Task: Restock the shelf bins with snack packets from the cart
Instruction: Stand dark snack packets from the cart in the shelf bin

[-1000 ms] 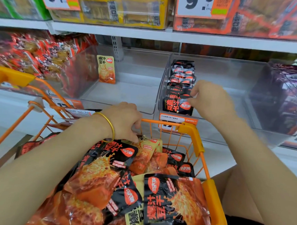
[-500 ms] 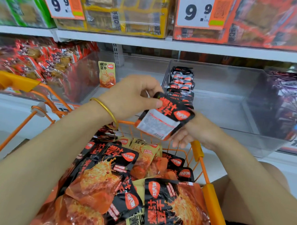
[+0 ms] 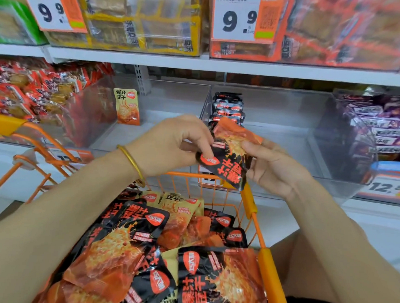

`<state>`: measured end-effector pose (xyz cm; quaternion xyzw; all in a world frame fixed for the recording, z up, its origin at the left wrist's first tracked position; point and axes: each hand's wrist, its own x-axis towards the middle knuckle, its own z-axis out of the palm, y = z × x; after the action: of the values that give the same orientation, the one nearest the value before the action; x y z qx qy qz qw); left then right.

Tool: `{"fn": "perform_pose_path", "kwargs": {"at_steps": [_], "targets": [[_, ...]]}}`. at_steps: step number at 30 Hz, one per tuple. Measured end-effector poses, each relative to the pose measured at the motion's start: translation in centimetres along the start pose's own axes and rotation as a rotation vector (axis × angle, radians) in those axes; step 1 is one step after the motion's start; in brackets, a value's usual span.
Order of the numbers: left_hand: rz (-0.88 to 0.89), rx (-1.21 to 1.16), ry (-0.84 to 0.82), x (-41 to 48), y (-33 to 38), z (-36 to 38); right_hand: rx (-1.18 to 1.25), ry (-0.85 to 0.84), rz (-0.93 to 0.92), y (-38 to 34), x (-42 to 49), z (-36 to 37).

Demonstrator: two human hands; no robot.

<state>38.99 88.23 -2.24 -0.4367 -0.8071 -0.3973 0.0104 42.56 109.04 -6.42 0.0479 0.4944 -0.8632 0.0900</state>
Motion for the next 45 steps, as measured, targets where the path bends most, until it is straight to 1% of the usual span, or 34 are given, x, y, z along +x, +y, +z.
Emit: {"fn": "perform_pose_path", "kwargs": {"at_steps": [3, 6, 8, 10, 11, 12, 13, 14, 15, 16, 17, 18, 20, 21, 23, 25, 27, 28, 29, 30, 31, 32, 33, 35, 37, 40, 42, 45], "targets": [[-0.045, 0.096, -0.040, 0.2, -0.5, 0.6, -0.084, 0.103, -0.090, -0.4, 0.8, -0.3], [-0.137, 0.122, 0.029, 0.8, -0.4, 1.1, -0.099, 0.239, -0.263, -1.5, 1.7, -0.6], [-0.259, 0.020, 0.124, 1.5, -0.1, 1.8, -0.080, 0.255, -0.314, -1.9, 1.9, -0.4], [-0.384, -0.173, 0.226, 2.4, -0.1, 2.3, -0.055, 0.218, -0.294, -1.8, 1.8, -0.1], [-0.420, -0.243, 0.285, 2.8, -0.3, 2.4, -0.072, 0.207, -0.268, -1.6, 1.7, 0.0], [-0.427, -0.247, 0.335, 3.1, -0.4, 2.4, -0.128, 0.220, -0.250, -1.3, 1.8, -0.1], [-0.406, -0.196, 0.366, 3.5, -0.6, 2.2, -0.237, 0.263, -0.269, -1.0, 1.8, -0.2], [-0.370, -0.139, 0.380, 3.8, -0.7, 2.0, -0.401, 0.334, -0.344, -0.9, 1.8, -0.6], [-0.328, -0.095, 0.383, 4.1, -0.7, 1.8, -0.594, 0.400, -0.470, -1.0, 1.9, -0.8], [-0.285, -0.062, 0.375, 4.4, -0.6, 1.7, -0.793, 0.420, -0.596, -1.1, 1.9, -1.0], [-0.242, -0.027, 0.365, 4.7, -0.5, 1.7, -0.960, 0.399, -0.688, -1.4, 1.9, -1.1], [-0.203, 0.016, 0.358, 4.9, -0.3, 1.7, -1.087, 0.352, -0.730, -1.5, 1.9, -1.0], [-0.146, 0.112, 0.365, 5.4, 0.0, 2.1, -1.242, 0.301, -0.710, -1.3, 2.2, -0.8], [-0.120, 0.146, 0.374, 5.6, 0.0, 2.4, -1.251, 0.312, -0.686, -1.0, 2.3, -0.7], [-0.073, 0.176, 0.387, 6.0, 0.3, 2.7, -1.168, 0.377, -0.663, -0.1, 2.7, -0.6], [-0.065, 0.219, 0.361, 6.5, 0.3, 2.9, -1.148, 0.433, -0.670, 0.6, 3.2, -0.6], [-0.082, 0.307, 0.289, 6.7, -0.4, 3.0, -1.338, 0.445, -0.602, 0.7, 3.4, -0.8], [-0.099, 0.357, 0.249, 6.7, -0.9, 3.2, -1.484, 0.416, -0.512, 0.6, 3.4, -1.0], [-0.119, 0.399, 0.211, 6.5, -1.3, 3.5, -1.621, 0.346, -0.400, 0.5, 3.4, -1.1], [-0.134, 0.431, 0.178, 6.1, -1.8, 3.8, -1.702, 0.253, -0.287, 0.5, 3.3, -1.2], [-0.144, 0.459, 0.153, 5.7, -2.2, 4.3, -1.714, 0.178, -0.195, 0.5, 3.3, -1.3], [-0.153, 0.492, 0.133, 5.4, -2.5, 4.7, -1.649, 0.139, -0.130, 0.2, 3.0, -1.3], [-0.157, 0.530, 0.117, 5.1, -2.8, 5.0, -1.490, 0.149, -0.082, -0.3, 2.8, -1.3], [-0.142, 0.610, 0.107, 5.0, -3.1, 5.5, -1.140, 0.232, 0.002, -1.2, 2.7, -1.2], [-0.121, 0.666, 0.111, 5.1, -3.0, 5.6, -0.946, 0.301, 0.110, -1.7, 3.2, -1.3], [-0.129, 0.725, 0.136, 5.3, -3.1, 5.4, -0.781, 0.379, 0.281, -1.8, 4.4, -1.1], [-0.192, 0.751, 0.142, 5.4, -3.3, 5.0, -0.687, 0.387, 0.321, -1.6, 5.4, -0.9], [-0.385, 0.737, -0.014, 5.4, -3.6, 4.5, -0.614, 0.386, 0.299, -1.1, 6.7, -0.4]]}}
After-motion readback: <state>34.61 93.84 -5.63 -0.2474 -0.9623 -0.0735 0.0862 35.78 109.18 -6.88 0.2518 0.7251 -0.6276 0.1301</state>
